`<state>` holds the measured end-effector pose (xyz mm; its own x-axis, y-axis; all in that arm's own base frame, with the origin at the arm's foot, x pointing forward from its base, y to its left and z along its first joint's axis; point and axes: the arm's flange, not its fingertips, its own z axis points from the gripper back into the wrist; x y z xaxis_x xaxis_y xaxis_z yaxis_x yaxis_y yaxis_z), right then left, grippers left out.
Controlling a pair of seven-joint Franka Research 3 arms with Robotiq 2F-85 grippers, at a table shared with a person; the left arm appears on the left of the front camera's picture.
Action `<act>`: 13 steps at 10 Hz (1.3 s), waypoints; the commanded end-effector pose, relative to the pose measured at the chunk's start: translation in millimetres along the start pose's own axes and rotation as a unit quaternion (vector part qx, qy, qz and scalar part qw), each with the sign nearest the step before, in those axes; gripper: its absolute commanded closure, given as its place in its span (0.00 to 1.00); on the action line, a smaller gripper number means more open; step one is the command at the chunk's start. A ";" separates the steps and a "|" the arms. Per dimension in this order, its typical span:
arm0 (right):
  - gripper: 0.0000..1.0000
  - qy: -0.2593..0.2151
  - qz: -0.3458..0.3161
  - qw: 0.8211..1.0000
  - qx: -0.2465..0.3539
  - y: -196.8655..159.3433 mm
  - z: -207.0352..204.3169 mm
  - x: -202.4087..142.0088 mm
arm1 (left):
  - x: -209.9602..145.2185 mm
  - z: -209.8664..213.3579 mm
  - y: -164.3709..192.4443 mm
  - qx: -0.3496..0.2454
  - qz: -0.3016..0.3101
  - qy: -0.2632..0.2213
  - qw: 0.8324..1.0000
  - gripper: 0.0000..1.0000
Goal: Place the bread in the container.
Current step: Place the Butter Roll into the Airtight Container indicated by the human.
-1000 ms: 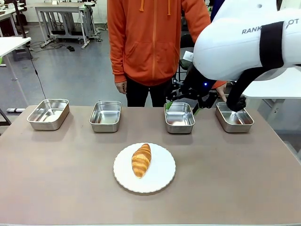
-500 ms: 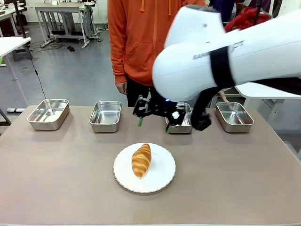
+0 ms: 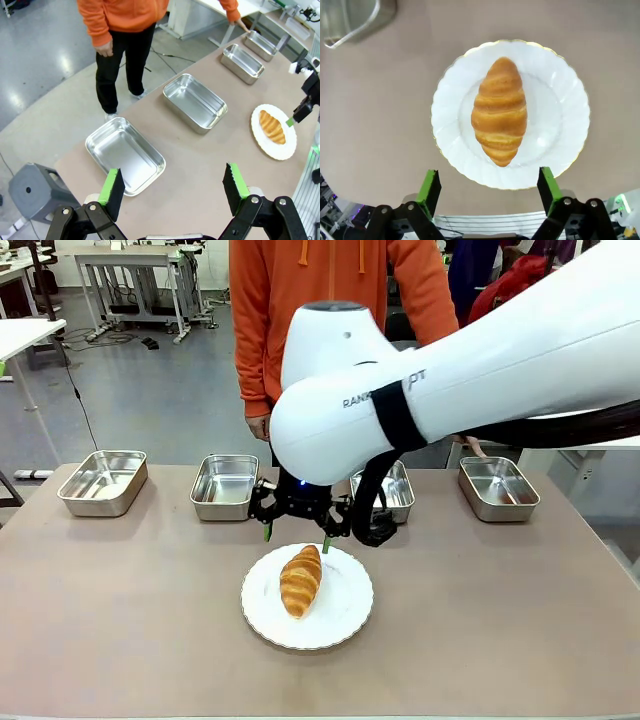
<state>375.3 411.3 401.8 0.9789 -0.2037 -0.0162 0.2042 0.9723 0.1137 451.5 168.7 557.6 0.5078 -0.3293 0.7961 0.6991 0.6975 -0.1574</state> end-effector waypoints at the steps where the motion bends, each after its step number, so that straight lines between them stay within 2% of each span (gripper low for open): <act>1: 0.00 0.006 -0.004 1.000 -0.029 20.5 -6.2 7.2 | 0.6 1.2 -1.0 -0.002 -0.003 -0.007 1.000 0.00; 6: 0.00 0.033 0.001 0.997 -0.063 17.3 -42.2 11.7 | 0.6 1.2 -1.0 -0.002 -0.003 -0.007 1.000 0.00; 13: 0.00 0.032 0.008 0.997 -0.066 6.4 -77.1 16.4 | 0.6 1.2 -1.0 -0.002 -0.003 -0.007 1.000 0.00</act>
<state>391.3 421.9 331.3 0.9744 -0.1891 -0.1220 0.1891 0.9819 -0.0113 451.5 168.8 557.6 0.5078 -0.3292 0.7961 0.6991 0.6975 -0.1574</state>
